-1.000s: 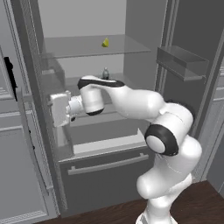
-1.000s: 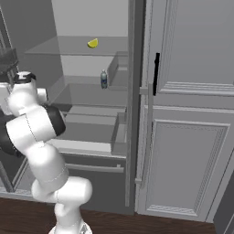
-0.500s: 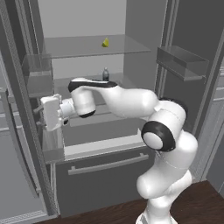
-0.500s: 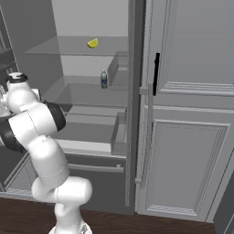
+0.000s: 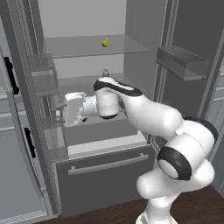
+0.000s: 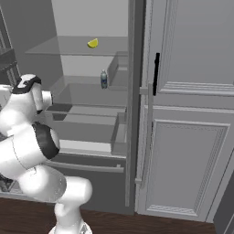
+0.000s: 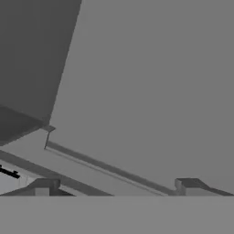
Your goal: Grab a lemon wedge from the fridge and one ice cube from the ice bowl, and put them in the glass of lemonade.
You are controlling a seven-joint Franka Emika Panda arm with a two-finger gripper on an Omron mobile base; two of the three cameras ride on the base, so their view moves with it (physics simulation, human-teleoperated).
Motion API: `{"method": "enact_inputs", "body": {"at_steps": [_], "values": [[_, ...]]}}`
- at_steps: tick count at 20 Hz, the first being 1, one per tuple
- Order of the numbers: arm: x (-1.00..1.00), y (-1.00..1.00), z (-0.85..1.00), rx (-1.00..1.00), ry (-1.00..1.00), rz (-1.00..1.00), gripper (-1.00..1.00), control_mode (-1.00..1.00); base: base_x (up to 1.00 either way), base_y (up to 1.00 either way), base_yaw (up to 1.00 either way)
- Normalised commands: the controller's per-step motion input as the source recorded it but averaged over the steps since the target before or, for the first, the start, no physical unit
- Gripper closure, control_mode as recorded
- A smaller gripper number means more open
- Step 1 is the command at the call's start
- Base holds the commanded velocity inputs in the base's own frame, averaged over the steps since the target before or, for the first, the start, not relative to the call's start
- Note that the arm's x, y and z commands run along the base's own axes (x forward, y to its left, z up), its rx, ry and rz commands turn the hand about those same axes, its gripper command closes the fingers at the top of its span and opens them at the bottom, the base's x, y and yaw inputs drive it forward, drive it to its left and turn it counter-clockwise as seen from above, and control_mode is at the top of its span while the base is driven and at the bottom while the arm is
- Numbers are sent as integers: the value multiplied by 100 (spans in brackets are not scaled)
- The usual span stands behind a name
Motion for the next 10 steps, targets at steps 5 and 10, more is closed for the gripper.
{"method": "enact_inputs", "body": {"at_steps": [5, 10], "values": [[-54, -74, 41, 9, -2, -17, -100, -100, 0, 0, 0], [-77, -59, 49, 2, -1, -11, -100, -100, 0, 0, 0]]}}
